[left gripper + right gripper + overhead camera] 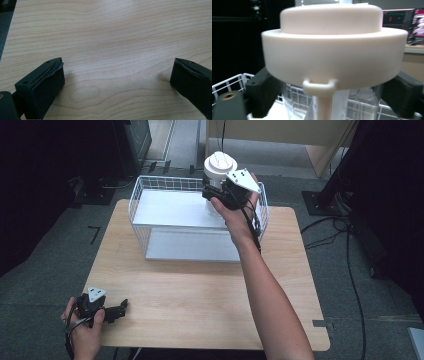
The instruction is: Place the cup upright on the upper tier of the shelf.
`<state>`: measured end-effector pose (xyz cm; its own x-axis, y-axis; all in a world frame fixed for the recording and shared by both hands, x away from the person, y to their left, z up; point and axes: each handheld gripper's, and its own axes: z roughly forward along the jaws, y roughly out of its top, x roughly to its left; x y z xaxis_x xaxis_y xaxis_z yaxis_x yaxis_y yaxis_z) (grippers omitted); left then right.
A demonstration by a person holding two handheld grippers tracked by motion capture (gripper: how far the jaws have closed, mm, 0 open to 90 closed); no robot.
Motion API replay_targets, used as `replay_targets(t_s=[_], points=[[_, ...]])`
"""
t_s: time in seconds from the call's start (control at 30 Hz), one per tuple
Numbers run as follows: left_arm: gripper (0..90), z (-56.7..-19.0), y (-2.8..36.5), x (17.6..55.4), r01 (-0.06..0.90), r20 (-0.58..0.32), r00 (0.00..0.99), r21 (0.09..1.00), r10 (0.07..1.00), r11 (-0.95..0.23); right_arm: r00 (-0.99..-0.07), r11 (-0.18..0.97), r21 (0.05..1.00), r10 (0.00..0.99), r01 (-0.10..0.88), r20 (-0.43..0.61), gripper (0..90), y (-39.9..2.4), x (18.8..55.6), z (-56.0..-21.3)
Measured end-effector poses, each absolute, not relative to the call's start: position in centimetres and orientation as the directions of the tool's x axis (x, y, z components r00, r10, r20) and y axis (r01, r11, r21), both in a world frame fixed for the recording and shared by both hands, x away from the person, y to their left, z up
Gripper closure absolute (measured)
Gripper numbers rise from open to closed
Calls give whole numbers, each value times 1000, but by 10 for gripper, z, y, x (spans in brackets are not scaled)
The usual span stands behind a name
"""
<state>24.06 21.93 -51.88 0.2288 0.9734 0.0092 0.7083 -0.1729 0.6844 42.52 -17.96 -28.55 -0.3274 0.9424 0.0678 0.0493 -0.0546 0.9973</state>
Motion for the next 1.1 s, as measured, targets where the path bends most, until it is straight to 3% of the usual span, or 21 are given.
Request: replay_targets(t_s=[0.2, 1.1], points=[[0, -519, 219, 241, 708, 9, 229, 684, 973, -173, -362, -37, 998, 931, 55, 55, 4, -187, 418, -283], [0, -519, 219, 241, 708, 9, 229, 685, 973, -173, -432, 20, 999, 902, 46, 2, 0, -237, 326, -337]])
